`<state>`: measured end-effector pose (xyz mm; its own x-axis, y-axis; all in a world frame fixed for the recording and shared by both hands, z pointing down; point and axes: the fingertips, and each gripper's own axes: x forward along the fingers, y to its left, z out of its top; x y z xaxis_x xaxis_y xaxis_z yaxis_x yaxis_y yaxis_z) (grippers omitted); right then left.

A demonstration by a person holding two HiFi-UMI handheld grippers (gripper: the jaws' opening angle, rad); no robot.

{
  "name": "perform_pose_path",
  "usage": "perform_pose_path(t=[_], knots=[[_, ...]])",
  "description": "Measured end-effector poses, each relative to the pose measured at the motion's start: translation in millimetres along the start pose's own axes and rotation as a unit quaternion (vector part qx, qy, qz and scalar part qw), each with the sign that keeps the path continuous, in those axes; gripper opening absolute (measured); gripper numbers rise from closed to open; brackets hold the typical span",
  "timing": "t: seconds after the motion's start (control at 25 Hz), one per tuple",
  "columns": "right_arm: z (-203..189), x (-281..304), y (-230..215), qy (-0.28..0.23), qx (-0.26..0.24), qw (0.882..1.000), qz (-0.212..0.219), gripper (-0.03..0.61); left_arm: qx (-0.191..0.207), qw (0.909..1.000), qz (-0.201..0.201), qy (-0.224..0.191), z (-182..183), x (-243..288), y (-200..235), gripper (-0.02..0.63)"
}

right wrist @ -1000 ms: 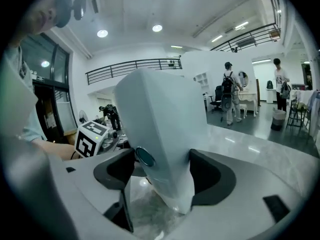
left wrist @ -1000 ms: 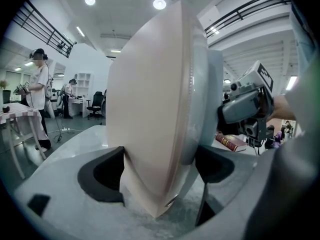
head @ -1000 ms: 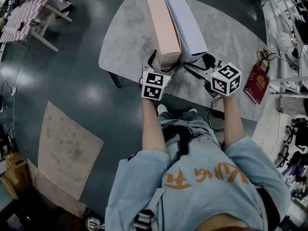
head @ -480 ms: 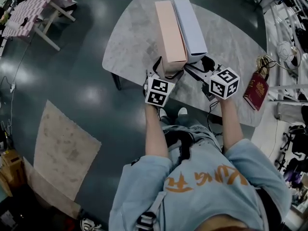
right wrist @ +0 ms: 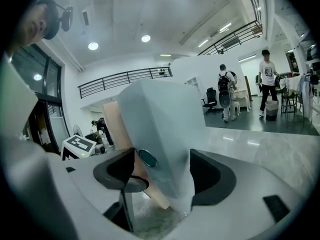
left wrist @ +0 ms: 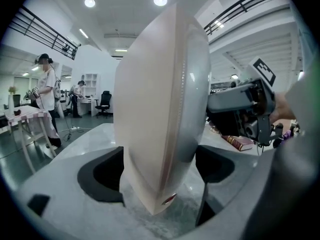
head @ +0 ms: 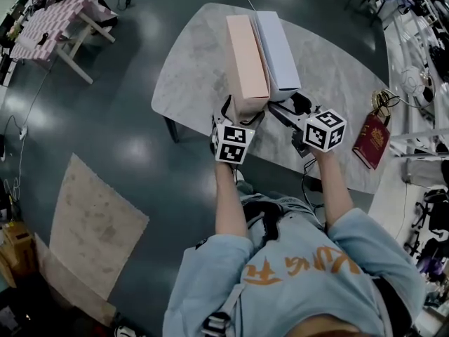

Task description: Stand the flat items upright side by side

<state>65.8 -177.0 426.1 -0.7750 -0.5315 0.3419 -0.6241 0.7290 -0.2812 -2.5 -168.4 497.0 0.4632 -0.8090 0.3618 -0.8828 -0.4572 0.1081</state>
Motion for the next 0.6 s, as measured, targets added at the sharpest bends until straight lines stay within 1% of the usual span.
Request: perform_pose_path(t=[0.12,0.2,0.28,0.36,0.44,0.52,0.6], knots=[[7,-7,2,-0.014,-0.002,1.000,0.000,0.348,-0.018,0.9996,0.019,-0.009,9,-13,2,0.463],[11,-16,4,-0.022,-0.004,1.000,0.004,0.347,-0.022,0.9992,0.031,-0.016,15,-22,-1,0.462],[15,-24,7,-0.029,-0.013,0.999,0.006,0.340,-0.025,0.9983,0.044,-0.028,23,-32,-5,0.456],[21,-34,10,-0.039,-0.029,0.999,0.004,0.319,-0.029,0.9970,0.056,-0.045,34,-42,-10,0.442],[28,-46,13,-0.053,-0.043,0.998,-0.001,0.275,-0.025,0.9956,0.068,-0.060,44,-52,-17,0.418],[37,-58,15,-0.073,-0.050,0.996,-0.007,0.209,-0.018,0.9934,0.084,-0.076,56,-63,-24,0.369],[44,-69,18,-0.089,-0.054,0.995,-0.011,0.157,-0.015,0.9901,0.099,-0.099,70,-75,-31,0.326]])
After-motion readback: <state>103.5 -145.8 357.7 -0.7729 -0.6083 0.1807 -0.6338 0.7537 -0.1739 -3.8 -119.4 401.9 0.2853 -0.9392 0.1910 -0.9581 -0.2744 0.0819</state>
